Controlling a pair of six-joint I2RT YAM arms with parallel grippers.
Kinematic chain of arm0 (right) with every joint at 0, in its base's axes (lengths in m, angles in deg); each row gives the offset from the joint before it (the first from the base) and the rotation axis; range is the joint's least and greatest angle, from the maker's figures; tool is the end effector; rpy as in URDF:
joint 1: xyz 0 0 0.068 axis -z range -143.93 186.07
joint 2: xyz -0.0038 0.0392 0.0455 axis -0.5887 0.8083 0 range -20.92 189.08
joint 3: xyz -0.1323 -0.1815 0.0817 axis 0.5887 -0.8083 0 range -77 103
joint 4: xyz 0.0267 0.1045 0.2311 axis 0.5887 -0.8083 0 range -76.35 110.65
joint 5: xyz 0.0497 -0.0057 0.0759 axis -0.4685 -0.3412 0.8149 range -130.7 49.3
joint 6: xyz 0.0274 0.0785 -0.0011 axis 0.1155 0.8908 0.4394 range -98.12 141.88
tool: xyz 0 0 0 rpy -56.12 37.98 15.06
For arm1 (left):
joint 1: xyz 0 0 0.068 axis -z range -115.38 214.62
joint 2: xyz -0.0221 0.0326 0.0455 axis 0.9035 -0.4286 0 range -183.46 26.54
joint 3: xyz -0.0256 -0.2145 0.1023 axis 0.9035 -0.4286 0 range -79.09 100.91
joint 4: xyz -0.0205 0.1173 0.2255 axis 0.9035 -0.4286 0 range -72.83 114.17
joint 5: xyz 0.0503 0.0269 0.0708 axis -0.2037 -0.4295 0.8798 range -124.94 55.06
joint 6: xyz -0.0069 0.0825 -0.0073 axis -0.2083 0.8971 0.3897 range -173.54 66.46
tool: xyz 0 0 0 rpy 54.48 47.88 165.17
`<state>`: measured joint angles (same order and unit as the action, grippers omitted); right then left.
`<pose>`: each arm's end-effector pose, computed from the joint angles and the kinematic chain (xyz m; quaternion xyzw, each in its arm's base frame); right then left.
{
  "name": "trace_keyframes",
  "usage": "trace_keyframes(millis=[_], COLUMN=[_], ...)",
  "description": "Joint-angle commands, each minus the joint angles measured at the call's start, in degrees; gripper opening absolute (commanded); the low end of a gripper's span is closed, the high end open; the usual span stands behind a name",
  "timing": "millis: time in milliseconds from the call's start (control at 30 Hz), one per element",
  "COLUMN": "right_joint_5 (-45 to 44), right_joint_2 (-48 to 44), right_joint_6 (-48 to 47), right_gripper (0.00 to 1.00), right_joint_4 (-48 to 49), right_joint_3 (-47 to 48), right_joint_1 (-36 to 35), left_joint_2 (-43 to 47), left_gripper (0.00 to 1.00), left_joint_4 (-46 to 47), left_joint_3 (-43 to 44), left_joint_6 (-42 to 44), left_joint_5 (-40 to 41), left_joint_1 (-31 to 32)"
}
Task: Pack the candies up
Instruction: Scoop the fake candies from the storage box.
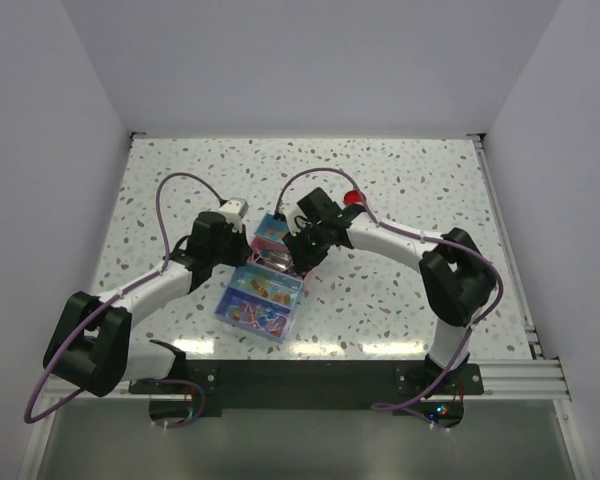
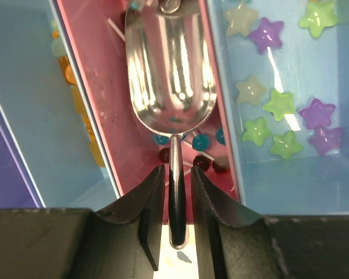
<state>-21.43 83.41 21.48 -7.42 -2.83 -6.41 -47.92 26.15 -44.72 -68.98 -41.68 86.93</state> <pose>0.2698 0.2795 0.1463 -0.3892 0.8659 0.2471 0.1940 0.2692 -0.1196 0.1364 0.0795 0.8945 -0.1913 0.3962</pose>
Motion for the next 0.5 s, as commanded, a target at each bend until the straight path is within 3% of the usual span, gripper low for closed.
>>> trace_keyframes(millis=[0,133,200,233,300,467], right_joint_5=[-5.64,-7.75,-8.19,-8.11,-6.71,-5.64], right_joint_2=[1.04,2.54,3.15,3.42,3.6,1.06], right_joint_6=[-4.77,-5.4,-5.57,-5.49,-5.05,-3.29], right_gripper=[0.29,0.27,0.2,0.09,0.0,0.0], right_joint_4=[-7.69,-8.14,-7.43,-7.0,-4.46,5.63], right_joint_3=[4.04,5.19,5.8,5.9,5.37,1.42], right_joint_1=[-1.99,-3.31,-4.01,-4.19,-4.28,-4.28], left_joint_2=[1.24,1.24,1.16,1.33,1.33,1.59], left_gripper=[0.01,0.01,0.01,0.01,0.01,0.01], left_joint_4=[2.15,1.98,1.89,1.89,1.98,1.54], left_joint_3=[2.19,2.37,2.46,2.46,2.46,2.81], left_joint_6=[-1.43,-1.35,-1.35,-1.35,-1.35,-1.52], left_joint_5=[-3.01,-3.1,-3.28,-3.36,-3.8,-3.63], left_joint_1=[0.55,0.55,0.55,0.55,0.55,0.55])
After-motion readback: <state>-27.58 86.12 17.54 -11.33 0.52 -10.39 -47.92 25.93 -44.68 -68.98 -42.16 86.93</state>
